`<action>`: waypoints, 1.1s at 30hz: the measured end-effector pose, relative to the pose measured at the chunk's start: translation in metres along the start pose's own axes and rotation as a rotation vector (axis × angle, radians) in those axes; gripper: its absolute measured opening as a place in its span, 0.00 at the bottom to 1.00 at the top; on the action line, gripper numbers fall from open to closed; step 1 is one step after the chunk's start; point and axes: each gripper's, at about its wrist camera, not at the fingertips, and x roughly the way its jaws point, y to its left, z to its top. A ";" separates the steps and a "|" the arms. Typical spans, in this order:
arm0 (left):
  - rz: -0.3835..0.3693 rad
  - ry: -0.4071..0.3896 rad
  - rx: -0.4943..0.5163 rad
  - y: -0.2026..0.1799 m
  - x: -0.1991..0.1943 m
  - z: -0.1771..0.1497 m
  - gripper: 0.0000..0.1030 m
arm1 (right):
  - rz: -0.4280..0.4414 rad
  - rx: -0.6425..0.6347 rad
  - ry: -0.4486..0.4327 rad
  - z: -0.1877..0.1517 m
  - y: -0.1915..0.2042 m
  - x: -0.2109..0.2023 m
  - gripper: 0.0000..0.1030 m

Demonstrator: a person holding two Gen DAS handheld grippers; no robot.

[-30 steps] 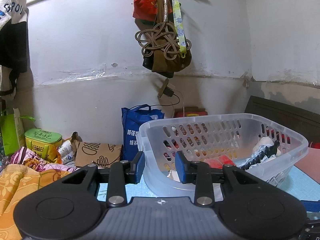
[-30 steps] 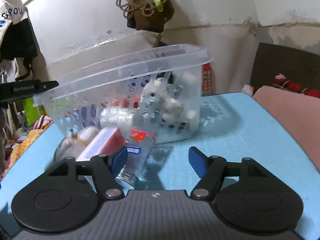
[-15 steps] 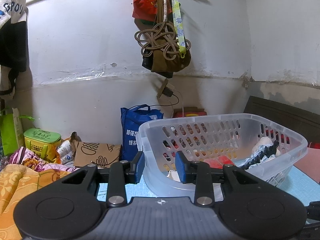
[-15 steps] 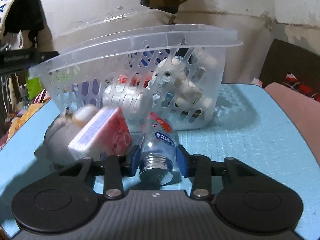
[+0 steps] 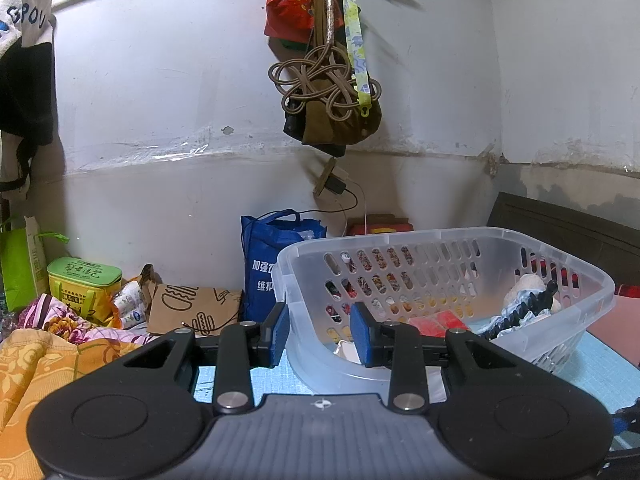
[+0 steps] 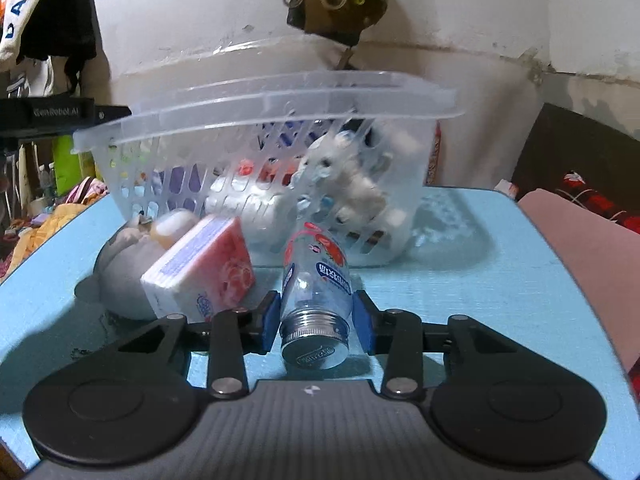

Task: Organize objects
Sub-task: 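Grasp the clear plastic bottle by its silver cap with the right gripper, then carry the bottle over the basket and release it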

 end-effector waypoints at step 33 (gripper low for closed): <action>0.003 -0.001 -0.005 0.000 0.000 0.000 0.36 | 0.012 -0.037 -0.302 0.103 0.010 -0.069 0.42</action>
